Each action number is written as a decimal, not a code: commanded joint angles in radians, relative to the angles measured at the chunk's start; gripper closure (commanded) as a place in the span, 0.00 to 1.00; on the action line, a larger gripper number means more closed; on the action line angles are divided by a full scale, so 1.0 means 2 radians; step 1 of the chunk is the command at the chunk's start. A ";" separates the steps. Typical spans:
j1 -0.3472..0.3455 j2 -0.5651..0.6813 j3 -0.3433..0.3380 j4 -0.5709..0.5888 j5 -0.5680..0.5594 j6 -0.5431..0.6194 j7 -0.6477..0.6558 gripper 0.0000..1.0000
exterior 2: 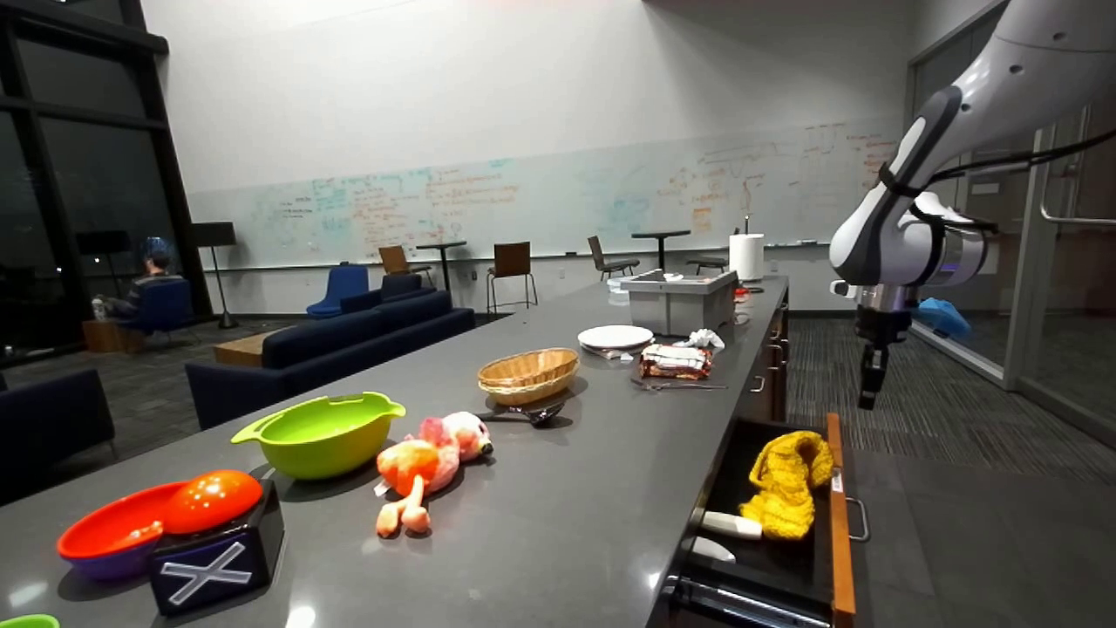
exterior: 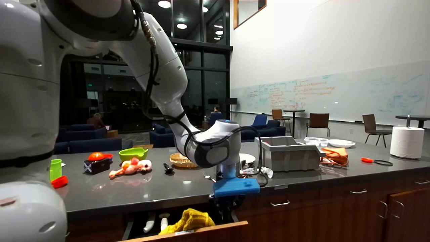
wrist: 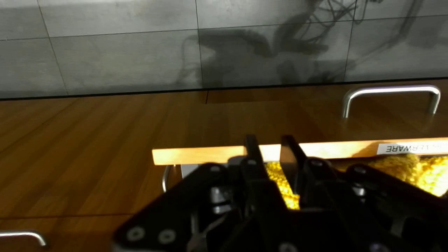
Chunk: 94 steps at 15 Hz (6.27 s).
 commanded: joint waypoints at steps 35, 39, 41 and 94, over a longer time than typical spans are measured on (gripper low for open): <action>-0.100 0.119 0.128 0.062 0.346 -0.060 -0.222 1.00; -0.078 0.116 0.111 0.064 0.436 -0.084 -0.296 1.00; -0.064 0.117 0.104 0.070 0.467 -0.099 -0.321 1.00; -0.051 0.155 0.180 0.069 0.303 0.071 -0.259 1.00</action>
